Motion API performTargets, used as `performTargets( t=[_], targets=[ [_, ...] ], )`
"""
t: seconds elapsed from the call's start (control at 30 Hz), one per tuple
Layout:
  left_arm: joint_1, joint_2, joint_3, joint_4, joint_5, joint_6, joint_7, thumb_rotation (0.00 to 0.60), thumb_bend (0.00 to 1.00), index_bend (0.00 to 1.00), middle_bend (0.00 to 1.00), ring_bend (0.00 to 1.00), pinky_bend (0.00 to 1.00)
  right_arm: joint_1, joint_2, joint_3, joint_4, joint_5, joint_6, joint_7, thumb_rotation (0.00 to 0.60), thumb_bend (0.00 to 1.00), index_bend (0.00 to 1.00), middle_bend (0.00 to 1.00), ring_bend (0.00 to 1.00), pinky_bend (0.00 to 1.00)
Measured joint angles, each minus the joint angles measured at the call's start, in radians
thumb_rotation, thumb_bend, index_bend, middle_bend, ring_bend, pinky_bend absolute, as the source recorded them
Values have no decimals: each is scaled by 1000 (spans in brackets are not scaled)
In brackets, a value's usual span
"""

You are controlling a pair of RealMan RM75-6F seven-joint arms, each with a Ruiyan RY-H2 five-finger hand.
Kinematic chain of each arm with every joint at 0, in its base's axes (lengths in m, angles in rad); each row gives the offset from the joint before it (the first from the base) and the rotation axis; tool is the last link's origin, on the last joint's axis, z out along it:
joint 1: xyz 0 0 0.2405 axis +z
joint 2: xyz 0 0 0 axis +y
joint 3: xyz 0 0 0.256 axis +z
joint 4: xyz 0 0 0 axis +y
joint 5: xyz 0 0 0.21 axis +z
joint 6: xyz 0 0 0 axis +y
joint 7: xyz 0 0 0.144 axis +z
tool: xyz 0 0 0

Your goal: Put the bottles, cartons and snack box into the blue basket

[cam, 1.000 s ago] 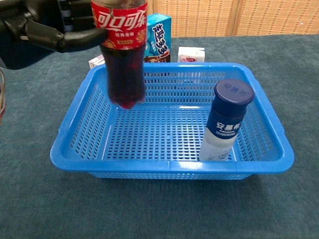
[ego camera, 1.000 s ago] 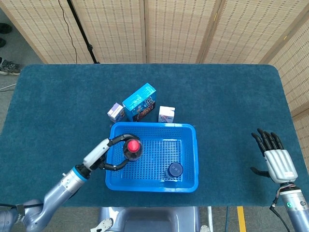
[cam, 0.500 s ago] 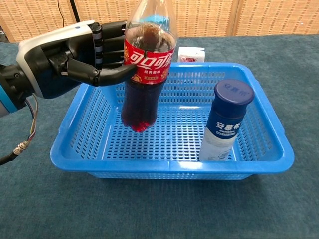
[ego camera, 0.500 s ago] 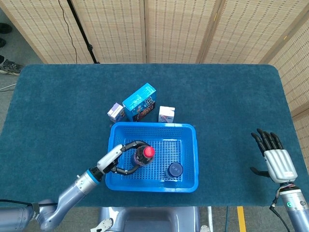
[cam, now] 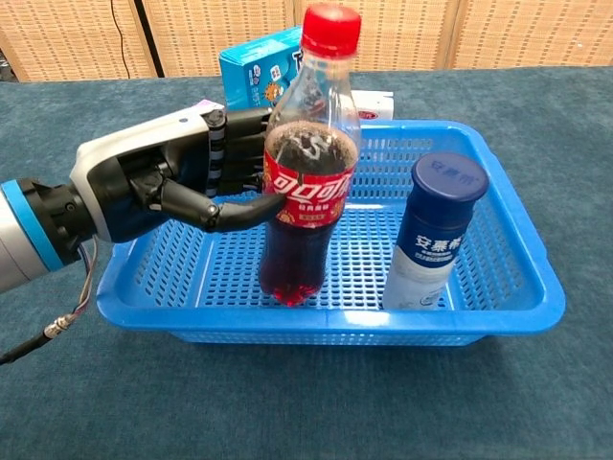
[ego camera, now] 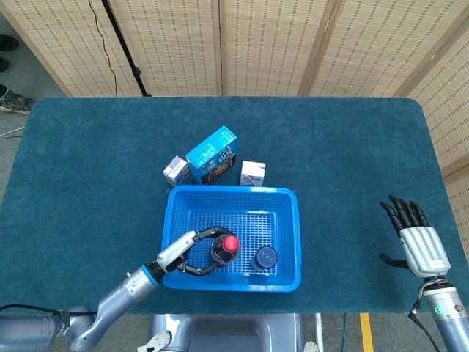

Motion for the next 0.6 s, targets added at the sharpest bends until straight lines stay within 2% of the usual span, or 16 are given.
performTargets(
  t=[0.03,0.1,0.13,0.33,0.6],
  targets=[
    [0,-3,4,4,2,1,2,600,443,169,142,108,179,0,0,0,0,0,0,0,600,0,0,0,0,0],
    [1,-7,13,11,9,5,4,600,390,27,17,6,41,0,1,-1,-1,0,-3,-1,600,0,0,0,0,0],
    [0,-6,18,12,15,4,3,600,363,1,0,0,6,0,2,-2,-3,0,-4,-1,600,0,0,0,0,0],
    [-14,21,67,32,96,14,-25,600,267,0,0,0,0,-3,4,-3,-12,-3,2,-7,600,0,0,0,0,0],
    [17,96,99,11,175,178,-35,600,261,0,0,0,0,-4,0,-3,-16,-5,5,-15,600,0,0,0,0,0]
  ],
)
